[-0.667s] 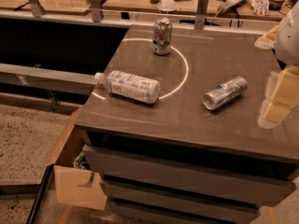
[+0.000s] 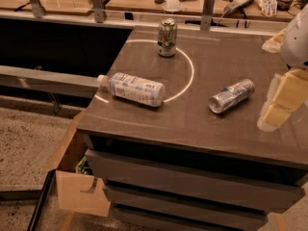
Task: Move blue plastic bottle near 7up can
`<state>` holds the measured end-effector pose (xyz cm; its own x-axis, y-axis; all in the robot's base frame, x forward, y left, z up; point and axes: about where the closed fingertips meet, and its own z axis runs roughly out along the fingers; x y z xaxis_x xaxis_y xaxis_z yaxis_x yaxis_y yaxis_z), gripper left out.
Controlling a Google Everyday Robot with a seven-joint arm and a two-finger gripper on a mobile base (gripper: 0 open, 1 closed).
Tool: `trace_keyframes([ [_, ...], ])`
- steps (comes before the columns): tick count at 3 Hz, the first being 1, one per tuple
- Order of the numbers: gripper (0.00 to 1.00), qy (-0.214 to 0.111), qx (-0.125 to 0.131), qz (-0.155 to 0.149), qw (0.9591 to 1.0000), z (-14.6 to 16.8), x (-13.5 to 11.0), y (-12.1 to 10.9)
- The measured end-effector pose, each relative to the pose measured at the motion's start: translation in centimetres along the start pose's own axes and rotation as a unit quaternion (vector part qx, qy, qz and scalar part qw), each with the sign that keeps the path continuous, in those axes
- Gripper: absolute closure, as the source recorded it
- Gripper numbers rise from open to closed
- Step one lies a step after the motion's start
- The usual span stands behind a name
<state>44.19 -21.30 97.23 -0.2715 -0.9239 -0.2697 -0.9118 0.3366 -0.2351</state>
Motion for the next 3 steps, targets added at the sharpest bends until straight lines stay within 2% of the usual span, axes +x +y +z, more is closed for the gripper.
trace_keyframes([
  [1, 0.00, -0.048, -0.012, 0.049, 0.9976, 2.4, -0.4, 0.7],
  [2, 0.00, -0.142, -0.016, 0.078, 0.9866, 5.0, -2.8, 1.1],
  [3, 0.00, -0.228, -0.003, 0.073, 0.9709, 6.4, -6.1, 1.5],
])
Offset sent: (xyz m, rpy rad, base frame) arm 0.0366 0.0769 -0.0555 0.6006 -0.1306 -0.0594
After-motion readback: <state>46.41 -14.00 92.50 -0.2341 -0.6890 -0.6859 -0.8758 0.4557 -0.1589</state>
